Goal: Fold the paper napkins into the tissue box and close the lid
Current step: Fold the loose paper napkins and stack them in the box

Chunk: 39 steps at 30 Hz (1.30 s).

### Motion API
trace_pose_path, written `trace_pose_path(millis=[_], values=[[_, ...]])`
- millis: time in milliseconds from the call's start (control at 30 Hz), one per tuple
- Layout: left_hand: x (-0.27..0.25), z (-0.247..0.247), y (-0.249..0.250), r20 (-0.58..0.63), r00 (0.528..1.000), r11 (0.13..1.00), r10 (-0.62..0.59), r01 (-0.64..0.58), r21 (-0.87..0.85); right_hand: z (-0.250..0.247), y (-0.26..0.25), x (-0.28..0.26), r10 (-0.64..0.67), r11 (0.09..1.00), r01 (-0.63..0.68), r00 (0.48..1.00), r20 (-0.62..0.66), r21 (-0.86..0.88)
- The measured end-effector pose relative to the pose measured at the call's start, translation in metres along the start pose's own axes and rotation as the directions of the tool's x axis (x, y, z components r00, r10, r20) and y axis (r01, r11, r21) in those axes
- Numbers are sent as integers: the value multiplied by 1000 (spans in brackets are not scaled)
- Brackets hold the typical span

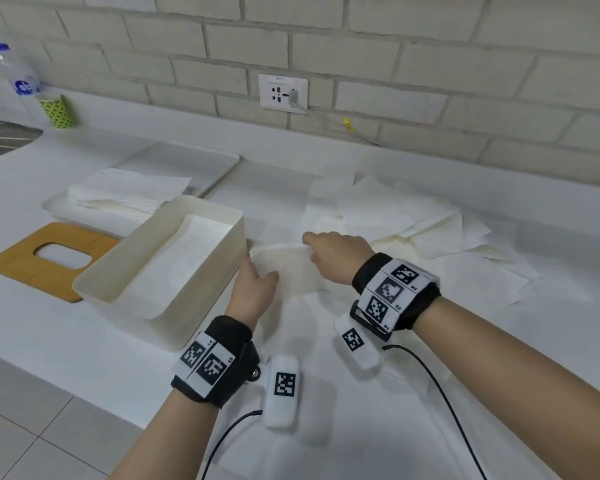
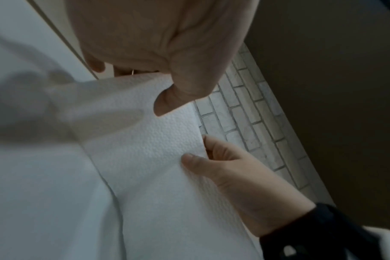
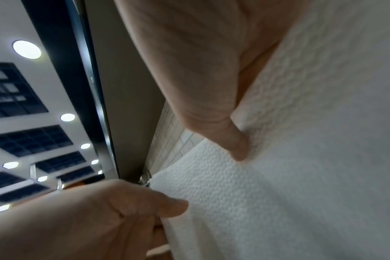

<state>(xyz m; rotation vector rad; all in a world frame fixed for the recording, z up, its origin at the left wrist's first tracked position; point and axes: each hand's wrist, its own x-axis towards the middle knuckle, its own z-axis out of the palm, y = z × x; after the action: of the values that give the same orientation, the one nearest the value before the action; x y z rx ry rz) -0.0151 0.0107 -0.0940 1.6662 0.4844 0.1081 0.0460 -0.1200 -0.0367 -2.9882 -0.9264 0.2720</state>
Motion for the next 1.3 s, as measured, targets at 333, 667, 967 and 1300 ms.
trace_pose_path(millis=[333, 667, 967, 1300], values=[[-12, -8, 18, 159, 985, 974, -64, 97, -204, -9, 29, -6, 176, 555, -113, 984, 16, 824], [-34, -38, 55, 463, 881, 956, 97, -211, 201, -10, 23, 11, 272, 323, -36, 961, -56, 946], [-39, -126, 76, 200, 971, 963, 135, -176, 205, -65, -15, 31, 53, 678, 308, 885, -462, 668], [-12, -170, 50, -79, 996, 729, 33, 30, 684, -42, -84, 103, -89, 894, 209, 949, -301, 396]])
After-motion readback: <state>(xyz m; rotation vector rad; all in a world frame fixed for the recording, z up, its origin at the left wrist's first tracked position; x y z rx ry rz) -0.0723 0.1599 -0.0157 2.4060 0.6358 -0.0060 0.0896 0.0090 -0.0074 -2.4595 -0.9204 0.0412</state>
